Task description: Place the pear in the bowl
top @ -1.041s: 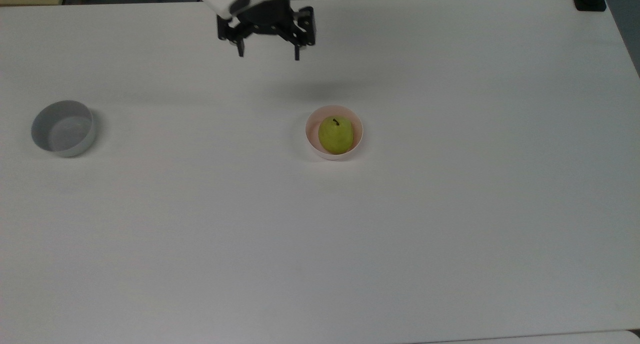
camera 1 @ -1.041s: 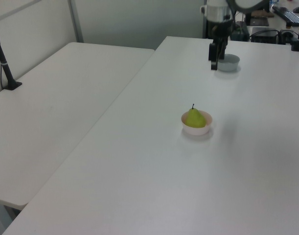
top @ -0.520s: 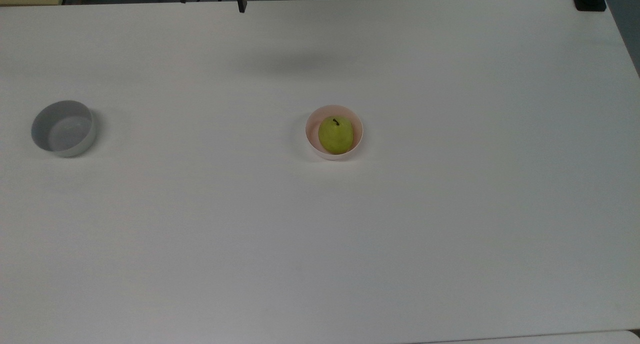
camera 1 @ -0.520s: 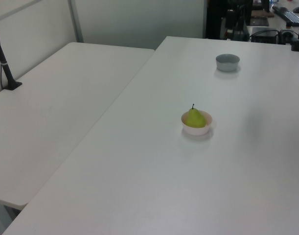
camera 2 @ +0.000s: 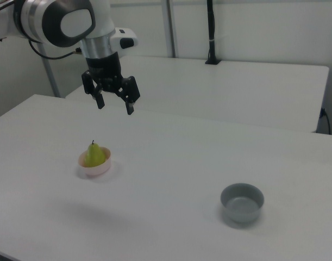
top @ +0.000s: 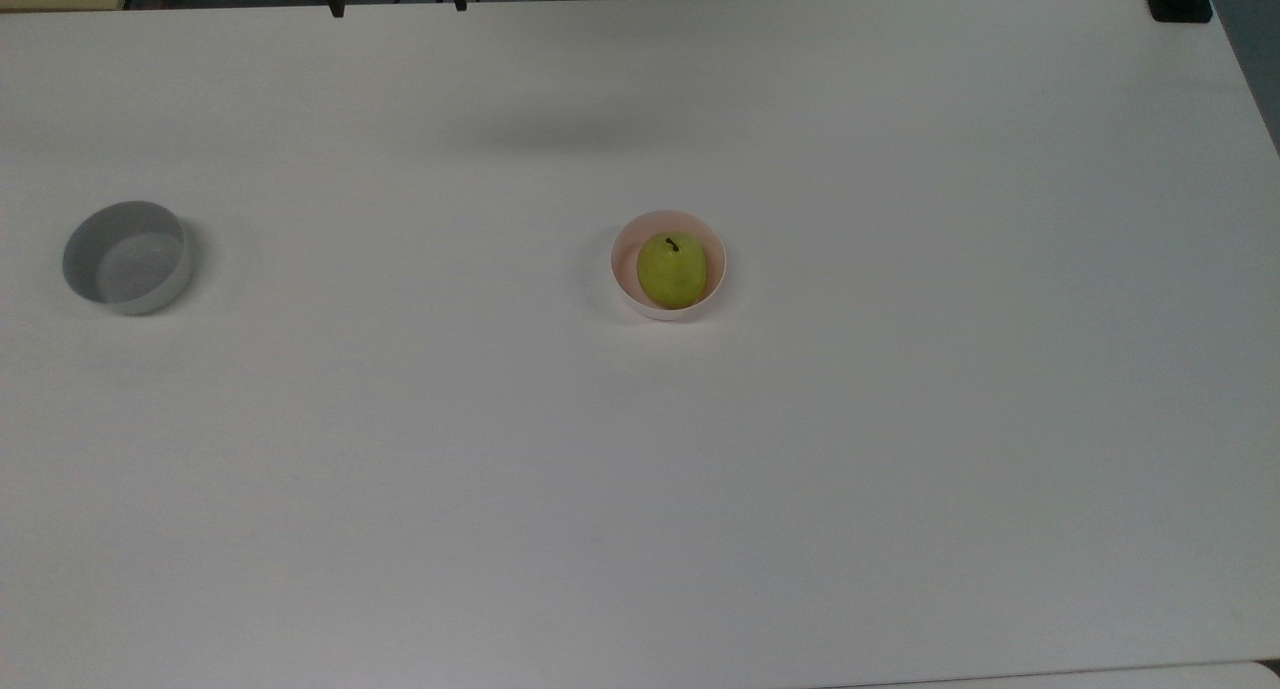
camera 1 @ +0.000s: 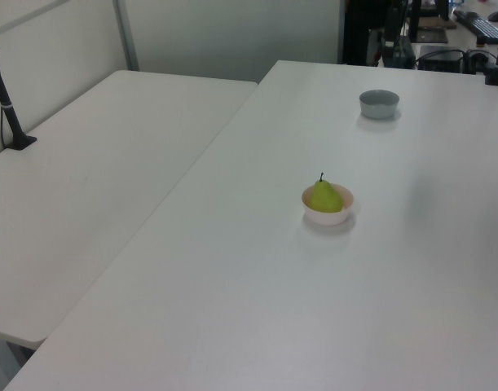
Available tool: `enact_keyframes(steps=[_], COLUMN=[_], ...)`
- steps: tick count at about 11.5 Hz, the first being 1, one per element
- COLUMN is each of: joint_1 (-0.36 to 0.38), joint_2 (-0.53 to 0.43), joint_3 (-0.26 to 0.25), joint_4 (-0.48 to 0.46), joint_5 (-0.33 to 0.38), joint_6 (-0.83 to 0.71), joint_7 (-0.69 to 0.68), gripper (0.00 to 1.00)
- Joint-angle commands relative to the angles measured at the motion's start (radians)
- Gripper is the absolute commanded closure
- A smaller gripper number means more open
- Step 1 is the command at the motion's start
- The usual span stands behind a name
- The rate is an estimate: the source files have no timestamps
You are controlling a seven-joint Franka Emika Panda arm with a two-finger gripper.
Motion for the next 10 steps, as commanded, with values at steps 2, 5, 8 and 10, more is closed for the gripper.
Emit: enact_keyframes(steps=[2,5,8,10], joint_1=[0.061,0.061,0.061,0.063], joint_2=[0.051,0.051,0.05,0.05], joint_3=[-0.058,-0.053,-0.047,-0.045], joint_4=[0.047,0.048,0.048,0.048], joint_5=[0.021,0.02,0.017,0.015], joint_6=[0.014,0.016,0.014,0.011], joint_7=[-0.027,-0.013,-0.008,-0.007], gripper=[0.0,0.0,0.0,0.0])
